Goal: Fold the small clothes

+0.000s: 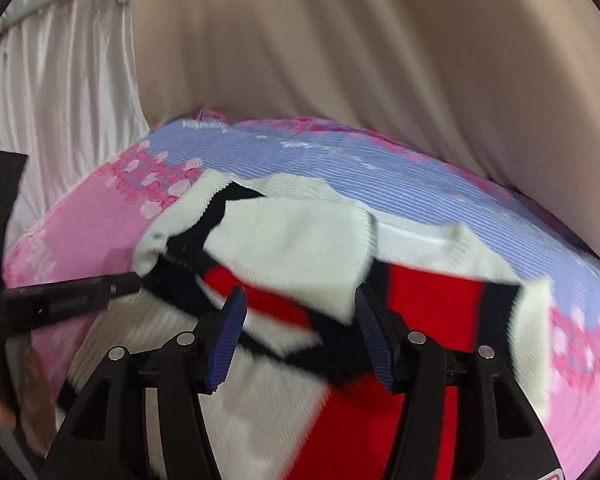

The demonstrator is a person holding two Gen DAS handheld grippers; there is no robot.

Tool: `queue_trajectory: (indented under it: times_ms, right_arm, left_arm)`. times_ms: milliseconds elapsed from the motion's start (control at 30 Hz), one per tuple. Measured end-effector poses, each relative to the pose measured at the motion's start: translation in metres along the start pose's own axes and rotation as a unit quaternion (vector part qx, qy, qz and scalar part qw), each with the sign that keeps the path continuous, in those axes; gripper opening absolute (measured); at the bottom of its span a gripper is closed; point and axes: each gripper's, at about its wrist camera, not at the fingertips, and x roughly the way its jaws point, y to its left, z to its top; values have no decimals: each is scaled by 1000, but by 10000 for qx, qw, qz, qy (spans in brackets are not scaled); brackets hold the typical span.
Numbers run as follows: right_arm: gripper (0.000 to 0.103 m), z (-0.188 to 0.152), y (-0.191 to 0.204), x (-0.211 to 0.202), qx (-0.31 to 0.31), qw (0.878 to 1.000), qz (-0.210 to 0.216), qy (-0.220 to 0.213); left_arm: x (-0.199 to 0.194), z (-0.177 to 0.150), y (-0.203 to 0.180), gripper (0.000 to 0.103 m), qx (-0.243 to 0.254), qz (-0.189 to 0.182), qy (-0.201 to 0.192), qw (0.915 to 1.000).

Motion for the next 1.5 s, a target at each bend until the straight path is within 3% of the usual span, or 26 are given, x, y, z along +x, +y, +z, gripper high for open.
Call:
queue_trajectory:
  times_ms: [133, 167, 233, 367, 400, 467, 533, 567, 667, 733, 800, 867, 900, 933, 1000, 1100, 1167, 1200, 1300, 1400, 1500]
  right_arm:
    - [55, 5, 9, 41, -89, 9992, -74, 379]
    - [51, 3, 9, 48, -67, 9988, -38, 478]
    - [8, -1, 3, 54, 36, 9980, 166, 611]
    - [3, -2, -56, 19, 1364, 9904, 215, -9]
    - [3, -9, -83, 1, 1973, 9799, 181, -238]
    - [3, -35, -137, -27, 3148, 9473, 144, -566]
    - [2, -82, -186, -46, 4253, 9025, 136, -672]
    - [2, -99, -199, -47, 4474, 8924, 39, -583]
    - [2, -147, -219, -42, 4660, 8845, -218, -17]
    - [5, -162, -220, -52, 4811, 8765, -16, -151]
    - [15, -157, -214, -59, 4687, 8828, 91, -290]
    - [32, -141, -208, -60, 4409, 8968, 165, -339]
    - [49, -133, -207, -58, 4290, 9026, 134, -334]
    - [55, -125, -209, -54, 4188, 9076, 55, -305]
    - [55, -117, -210, -42, 4111, 9113, -123, -198]
    - [53, -114, -214, -17, 4134, 9105, -16, 75]
    - [29, -108, -207, -5, 3915, 9198, 53, 239]
    - [12, -106, -205, -2, 3859, 9221, 100, 280]
    - [10, -98, -210, -20, 3858, 9224, 174, -96]
    - [10, -97, -221, -55, 3895, 9193, -20, -557]
    - [10, -110, -236, -57, 3873, 9203, -375, -406]
  left_arm:
    - [30, 18, 0, 37, 135, 430, 133, 9989]
    - [34, 19, 5, 37, 86, 425, 175, 9989]
    - [40, 22, 15, 35, 1, 402, 252, 9989]
    - [42, 24, 24, 35, 4, 342, 262, 9991]
    - [41, 24, 23, 35, -10, 338, 262, 9991]
    - [41, 24, 22, 35, -24, 332, 271, 9991]
    - [41, 22, 21, 36, 31, 318, 292, 9991]
    - [42, 20, 19, 36, 90, 327, 303, 9990]
    - [43, 14, 12, 36, 256, 523, 225, 9981]
    - [43, 13, 9, 36, 332, 608, 186, 9974]
    - [43, 13, 9, 36, 309, 623, 185, 9974]
    - [43, 13, 9, 36, 255, 623, 188, 9976]
    - [43, 13, 9, 36, 238, 633, 191, 9975]
    - [42, 12, 9, 36, 222, 643, 192, 9975]
    - [42, 12, 9, 37, 175, 649, 205, 9975]
    - [40, 9, 9, 37, 146, 636, 217, 9976]
    - [40, 9, 9, 37, 165, 651, 217, 9975]
    - [39, 10, 9, 37, 158, 648, 217, 9975]
    - [36, 11, 11, 37, 130, 593, 220, 9979]
    - [29, 11, 11, 37, 220, 492, 187, 9984]
    - [32, 6, 5, 41, 385, 428, 265, 9980]
